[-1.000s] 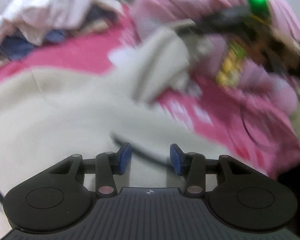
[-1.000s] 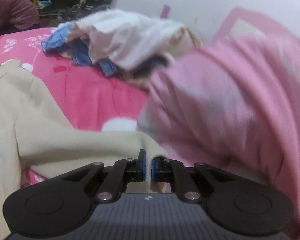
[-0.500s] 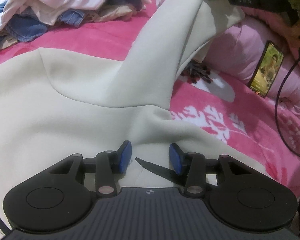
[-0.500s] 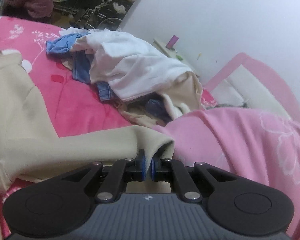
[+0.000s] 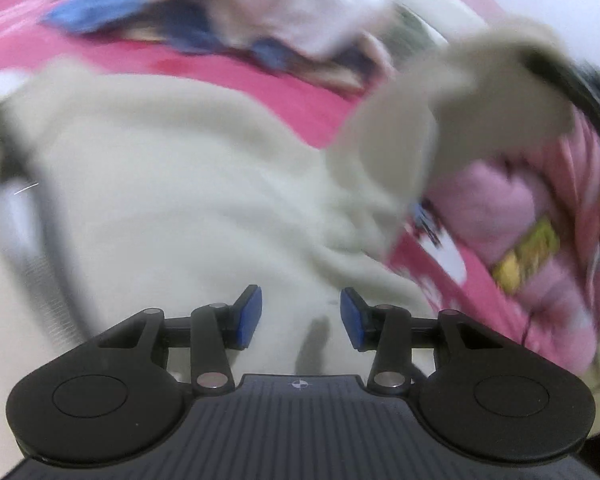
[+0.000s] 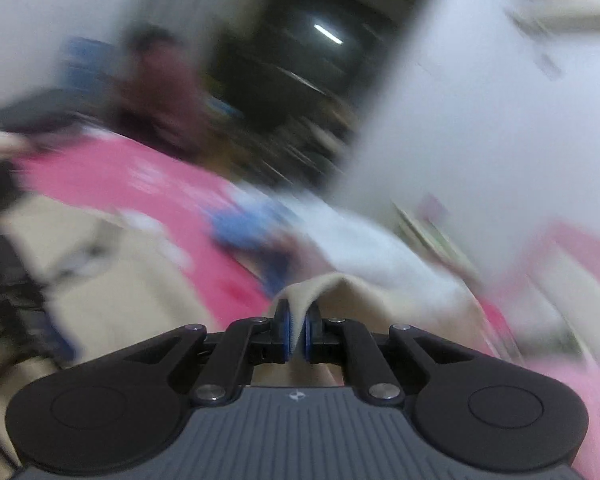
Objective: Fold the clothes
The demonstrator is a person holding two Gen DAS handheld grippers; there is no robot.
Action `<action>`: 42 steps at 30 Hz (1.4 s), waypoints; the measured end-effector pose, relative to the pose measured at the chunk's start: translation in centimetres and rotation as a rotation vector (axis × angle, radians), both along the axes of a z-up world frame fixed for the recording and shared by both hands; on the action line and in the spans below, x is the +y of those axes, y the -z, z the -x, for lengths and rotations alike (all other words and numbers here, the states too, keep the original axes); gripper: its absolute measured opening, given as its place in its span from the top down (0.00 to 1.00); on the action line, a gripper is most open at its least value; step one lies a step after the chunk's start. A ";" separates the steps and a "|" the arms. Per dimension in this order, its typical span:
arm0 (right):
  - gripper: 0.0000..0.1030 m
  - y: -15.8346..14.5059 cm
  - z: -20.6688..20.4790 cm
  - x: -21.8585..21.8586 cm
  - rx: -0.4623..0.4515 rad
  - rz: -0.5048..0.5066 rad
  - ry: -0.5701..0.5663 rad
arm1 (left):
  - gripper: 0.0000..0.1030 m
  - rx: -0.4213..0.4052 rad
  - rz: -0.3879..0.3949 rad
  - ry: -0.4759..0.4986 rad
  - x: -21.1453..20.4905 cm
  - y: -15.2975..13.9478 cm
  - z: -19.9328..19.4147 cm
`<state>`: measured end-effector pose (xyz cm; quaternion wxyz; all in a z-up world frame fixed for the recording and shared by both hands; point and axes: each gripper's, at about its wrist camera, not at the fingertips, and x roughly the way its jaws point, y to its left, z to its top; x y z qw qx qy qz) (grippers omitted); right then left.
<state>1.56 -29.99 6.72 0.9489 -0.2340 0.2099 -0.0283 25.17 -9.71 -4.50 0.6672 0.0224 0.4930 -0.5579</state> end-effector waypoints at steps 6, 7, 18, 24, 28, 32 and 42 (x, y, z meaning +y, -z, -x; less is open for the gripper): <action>0.81 5.0 2.0 11.1 0.225 0.017 -0.557 | 0.58 0.046 0.001 -0.356 9.8 -1.2 -5.8; 0.77 6.3 2.7 12.6 0.277 0.028 -0.618 | 0.58 0.048 0.006 -0.392 10.8 -1.3 -6.2; 0.64 5.3 1.9 7.4 0.519 -0.599 -0.442 | 0.53 -0.040 0.012 -0.125 5.6 -1.2 -1.4; 0.61 6.1 1.4 -2.1 0.420 -0.801 0.047 | 0.50 -0.156 -0.010 0.016 2.7 -1.3 1.9; 0.62 7.5 0.6 -5.3 0.442 -1.003 0.153 | 0.49 -0.179 -0.033 0.044 1.9 -0.9 2.6; 0.62 7.8 -0.9 -4.5 0.484 -1.103 0.073 | 0.49 -0.130 -0.052 -0.008 2.0 -0.4 1.2; 0.59 11.6 -7.1 1.7 0.693 -1.097 -0.066 | 0.49 -0.016 -0.023 -0.161 6.9 -1.9 -1.4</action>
